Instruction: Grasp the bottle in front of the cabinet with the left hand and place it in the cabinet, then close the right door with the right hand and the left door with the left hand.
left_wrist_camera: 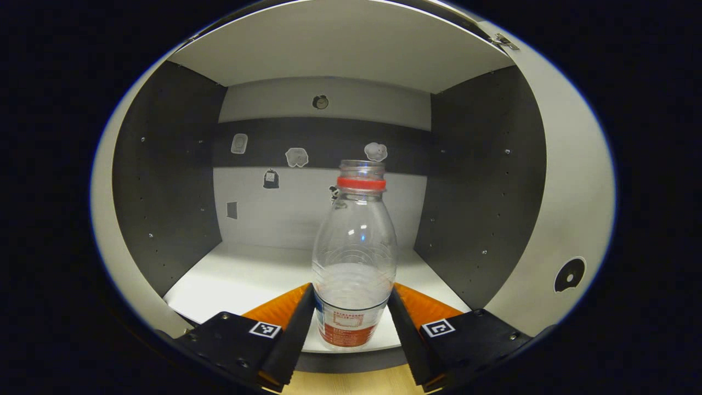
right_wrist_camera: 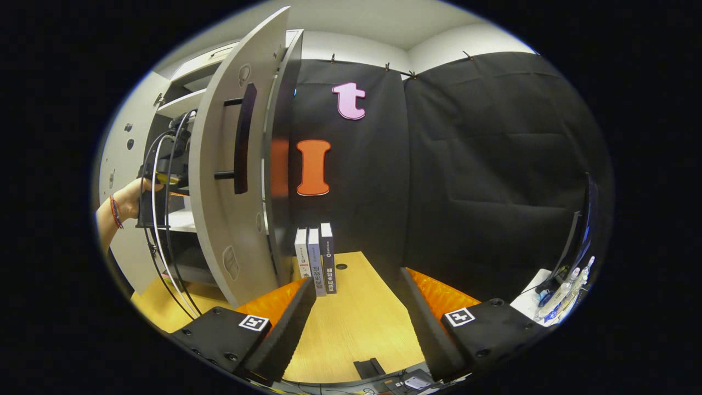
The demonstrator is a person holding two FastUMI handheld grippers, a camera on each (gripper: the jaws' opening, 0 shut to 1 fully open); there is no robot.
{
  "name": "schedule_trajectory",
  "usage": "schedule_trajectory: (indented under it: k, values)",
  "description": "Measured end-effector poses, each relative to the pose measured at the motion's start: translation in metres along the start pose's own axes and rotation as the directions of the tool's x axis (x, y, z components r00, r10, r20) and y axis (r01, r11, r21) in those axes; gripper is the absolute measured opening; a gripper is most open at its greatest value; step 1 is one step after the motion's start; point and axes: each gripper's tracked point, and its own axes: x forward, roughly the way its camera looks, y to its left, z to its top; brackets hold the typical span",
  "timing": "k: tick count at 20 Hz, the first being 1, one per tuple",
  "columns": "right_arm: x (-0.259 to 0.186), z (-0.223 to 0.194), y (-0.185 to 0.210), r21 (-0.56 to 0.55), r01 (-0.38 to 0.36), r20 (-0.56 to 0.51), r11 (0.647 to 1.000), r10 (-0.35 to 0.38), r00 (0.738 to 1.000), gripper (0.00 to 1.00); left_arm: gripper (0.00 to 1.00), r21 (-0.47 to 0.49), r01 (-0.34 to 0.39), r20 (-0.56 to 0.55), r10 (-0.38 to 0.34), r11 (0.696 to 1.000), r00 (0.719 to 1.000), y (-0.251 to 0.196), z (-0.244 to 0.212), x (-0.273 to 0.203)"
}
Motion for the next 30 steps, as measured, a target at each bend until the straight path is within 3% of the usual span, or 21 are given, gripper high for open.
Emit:
schedule_trajectory:
  k: [6, 13, 21, 30]
  values:
    - [-0.003, 0.007, -0.005, -0.004, 0.028, 0.025, 1.000, -0.028, 0.999, 1.00, 0.94, -0.010, -0.008, 0.021, 0.008, 1.000, 1.000, 0.007, 0.003, -0.016]
    - [-0.014, 0.009, 0.019, -0.030, -0.011, 0.046, 1.000, 0.012, 0.999, 1.00, 0.95, -0.008, -0.025, 0.090, 0.025, 1.000, 0.996, 0.021, 0.017, -0.060]
    - [-0.038, 0.006, 0.034, -0.013, -0.033, 0.044, 0.999, 0.034, 0.998, 1.00, 0.95, -0.060, -0.026, 0.072, 0.031, 0.998, 0.997, 0.025, 0.002, -0.080]
    - [-0.037, 0.020, 0.036, -0.053, -0.052, 0.073, 0.997, 0.055, 0.996, 1.00, 0.95, 0.011, -0.062, 0.205, 0.058, 0.998, 0.977, 0.066, 0.026, -0.218]
